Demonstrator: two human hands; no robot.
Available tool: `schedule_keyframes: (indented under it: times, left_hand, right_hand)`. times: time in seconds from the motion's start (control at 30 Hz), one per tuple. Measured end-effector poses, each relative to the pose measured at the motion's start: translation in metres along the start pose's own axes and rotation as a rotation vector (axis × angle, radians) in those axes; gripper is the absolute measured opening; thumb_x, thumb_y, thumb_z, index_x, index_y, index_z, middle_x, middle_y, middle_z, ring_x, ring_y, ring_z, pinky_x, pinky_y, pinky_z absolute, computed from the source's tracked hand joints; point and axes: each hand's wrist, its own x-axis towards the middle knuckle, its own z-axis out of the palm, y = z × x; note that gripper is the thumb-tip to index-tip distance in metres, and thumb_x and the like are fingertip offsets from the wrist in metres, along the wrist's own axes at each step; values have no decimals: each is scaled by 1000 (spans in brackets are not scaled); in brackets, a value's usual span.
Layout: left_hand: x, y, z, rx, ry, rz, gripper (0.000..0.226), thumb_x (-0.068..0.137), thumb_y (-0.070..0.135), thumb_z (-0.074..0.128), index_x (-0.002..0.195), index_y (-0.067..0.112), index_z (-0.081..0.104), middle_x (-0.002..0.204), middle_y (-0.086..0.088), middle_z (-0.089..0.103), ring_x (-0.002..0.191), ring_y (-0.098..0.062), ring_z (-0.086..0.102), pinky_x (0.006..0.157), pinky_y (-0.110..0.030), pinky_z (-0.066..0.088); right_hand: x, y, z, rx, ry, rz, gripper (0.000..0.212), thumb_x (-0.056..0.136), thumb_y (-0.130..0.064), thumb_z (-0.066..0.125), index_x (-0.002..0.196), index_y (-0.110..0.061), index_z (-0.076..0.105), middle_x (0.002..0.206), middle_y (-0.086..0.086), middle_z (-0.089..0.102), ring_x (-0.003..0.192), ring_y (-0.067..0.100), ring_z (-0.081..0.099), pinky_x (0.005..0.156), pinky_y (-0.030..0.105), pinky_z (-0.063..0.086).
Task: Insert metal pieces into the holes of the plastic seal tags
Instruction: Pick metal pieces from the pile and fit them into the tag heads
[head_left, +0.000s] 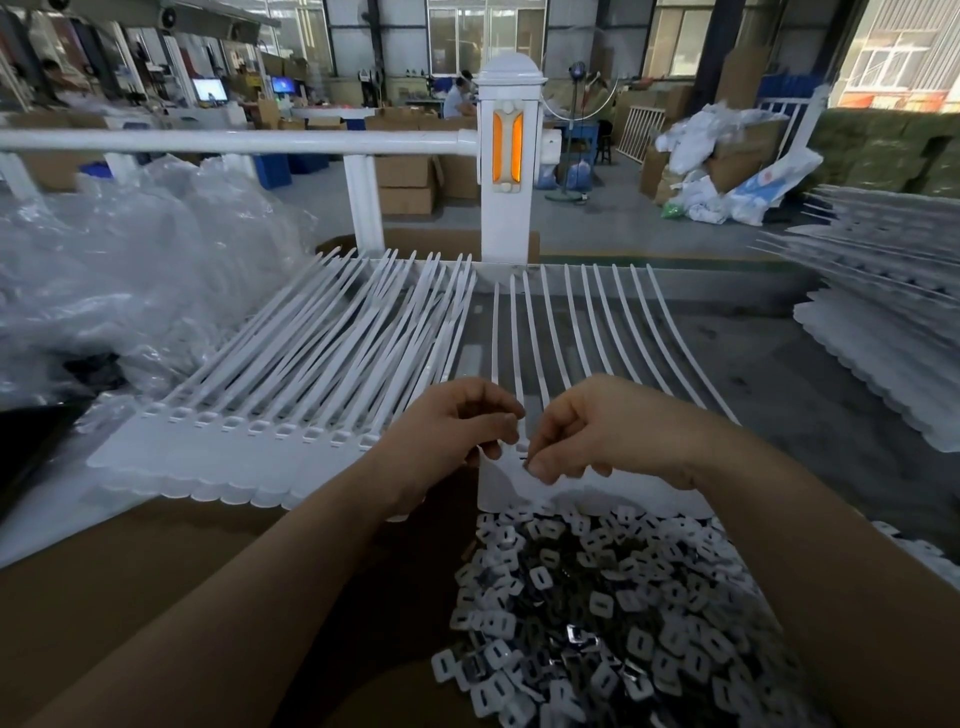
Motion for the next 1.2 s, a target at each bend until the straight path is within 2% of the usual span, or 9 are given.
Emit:
schedule_keyframes:
  times: [0.13, 0.23, 0.33, 0.53, 0.73, 0.87, 0.97, 1.1, 1.2]
  left_hand:
    - [-4, 4, -1, -6, -75, 83, 23, 85, -2, 68, 94, 20, 71, 87, 0, 72, 78, -12, 66, 68, -20, 52]
    - [-4, 6, 1, -5, -116, 147, 27, 79, -5, 73, 98, 14, 71, 95, -8, 73, 88, -21, 69, 78, -25, 55]
    - [-4, 6, 2, -9, -90, 172, 26, 77, -3, 77, 98, 12, 72, 94, -9, 73, 92, -26, 71, 84, -30, 56]
    - [-5, 5, 4, 25, -97, 169, 25, 77, 0, 78, 96, 15, 76, 89, -6, 75, 86, -18, 72, 78, -21, 54]
    - [-5, 5, 3, 63, -113, 129, 22, 78, 1, 76, 91, 19, 75, 89, -9, 74, 83, -21, 70, 80, -26, 56]
    - [-5, 5, 2, 17, -143, 98, 22, 77, -2, 75, 86, 18, 72, 83, -10, 72, 76, -18, 67, 74, -28, 54]
    - [-6, 7, 1, -24, -162, 77, 18, 75, 5, 78, 86, 17, 72, 87, -12, 73, 78, -18, 67, 73, -30, 52]
    - [-6, 7, 0, -47, -138, 85, 10, 80, 6, 76, 86, 14, 72, 88, -13, 74, 79, -18, 70, 73, -26, 54]
    - [-6, 9, 0, -56, -121, 98, 16, 82, 2, 73, 82, 18, 75, 84, -12, 74, 76, -17, 70, 72, -23, 54]
  right_hand:
    - [2, 5, -3, 97, 119, 32, 8, 80, -24, 76, 85, -17, 76, 78, -2, 76, 61, 2, 58, 52, 18, 43]
    - [3, 6, -6, 163, 135, 61, 8, 82, -22, 75, 85, -15, 76, 79, 0, 76, 60, 4, 58, 49, 16, 43]
    - [3, 7, -5, 183, 122, 61, 8, 83, -21, 74, 85, -14, 77, 79, 2, 76, 60, 4, 58, 50, 17, 43]
    - [2, 8, -5, 186, 91, 72, 9, 84, -24, 74, 84, -15, 76, 81, 3, 76, 60, 4, 59, 51, 17, 44]
    - [2, 9, -5, 179, 83, 85, 9, 86, -23, 70, 86, -15, 72, 76, 1, 73, 62, 7, 61, 52, 19, 45]
    - [0, 9, -6, 232, 63, 69, 8, 86, -22, 72, 84, -15, 71, 75, 2, 71, 61, 7, 60, 51, 19, 44]
    - [0, 9, -6, 268, 87, 51, 6, 83, -19, 74, 83, -13, 72, 74, 2, 70, 58, 6, 58, 50, 18, 44]
    - [1, 8, -6, 294, 83, 32, 6, 84, -19, 74, 85, -13, 72, 72, 0, 69, 58, 6, 58, 49, 17, 44]
    - [1, 7, -6, 322, 76, 38, 7, 87, -18, 70, 88, -12, 72, 74, 2, 70, 59, 8, 58, 49, 18, 43]
